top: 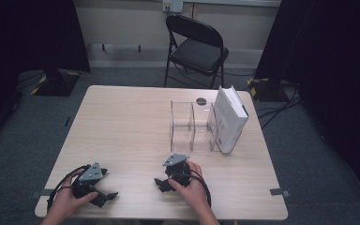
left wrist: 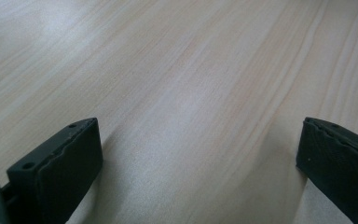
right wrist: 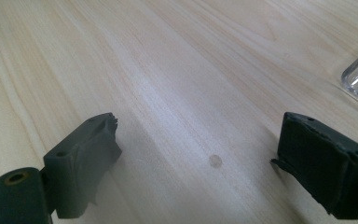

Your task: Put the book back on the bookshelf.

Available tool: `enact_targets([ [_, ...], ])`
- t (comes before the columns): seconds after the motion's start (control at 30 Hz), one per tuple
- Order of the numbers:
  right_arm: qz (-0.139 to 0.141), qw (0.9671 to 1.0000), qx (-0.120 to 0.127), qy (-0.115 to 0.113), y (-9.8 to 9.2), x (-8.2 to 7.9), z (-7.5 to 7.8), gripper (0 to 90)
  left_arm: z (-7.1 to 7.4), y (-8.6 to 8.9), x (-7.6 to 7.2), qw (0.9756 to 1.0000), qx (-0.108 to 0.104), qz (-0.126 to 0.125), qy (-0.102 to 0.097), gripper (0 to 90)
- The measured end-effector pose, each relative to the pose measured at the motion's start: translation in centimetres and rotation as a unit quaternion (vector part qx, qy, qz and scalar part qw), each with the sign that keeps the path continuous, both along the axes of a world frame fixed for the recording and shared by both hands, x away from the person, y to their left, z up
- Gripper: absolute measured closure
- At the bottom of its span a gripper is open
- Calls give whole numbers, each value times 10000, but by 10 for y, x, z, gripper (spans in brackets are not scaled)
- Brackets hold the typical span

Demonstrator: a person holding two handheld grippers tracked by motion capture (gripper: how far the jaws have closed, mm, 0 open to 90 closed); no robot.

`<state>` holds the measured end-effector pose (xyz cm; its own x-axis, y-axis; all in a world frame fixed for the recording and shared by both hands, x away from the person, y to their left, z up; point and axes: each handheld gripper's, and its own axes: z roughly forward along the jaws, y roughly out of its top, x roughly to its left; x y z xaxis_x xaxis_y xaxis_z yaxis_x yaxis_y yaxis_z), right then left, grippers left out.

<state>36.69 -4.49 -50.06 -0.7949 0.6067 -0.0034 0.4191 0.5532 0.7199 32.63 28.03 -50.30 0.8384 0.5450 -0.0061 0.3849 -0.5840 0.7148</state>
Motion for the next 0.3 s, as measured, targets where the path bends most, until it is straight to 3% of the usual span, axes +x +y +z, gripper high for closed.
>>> enact_targets([
  [0.3,-67,10000,17,-38,1,-1,-1,98,0,0,0,10000,-12,11,0,0],
])
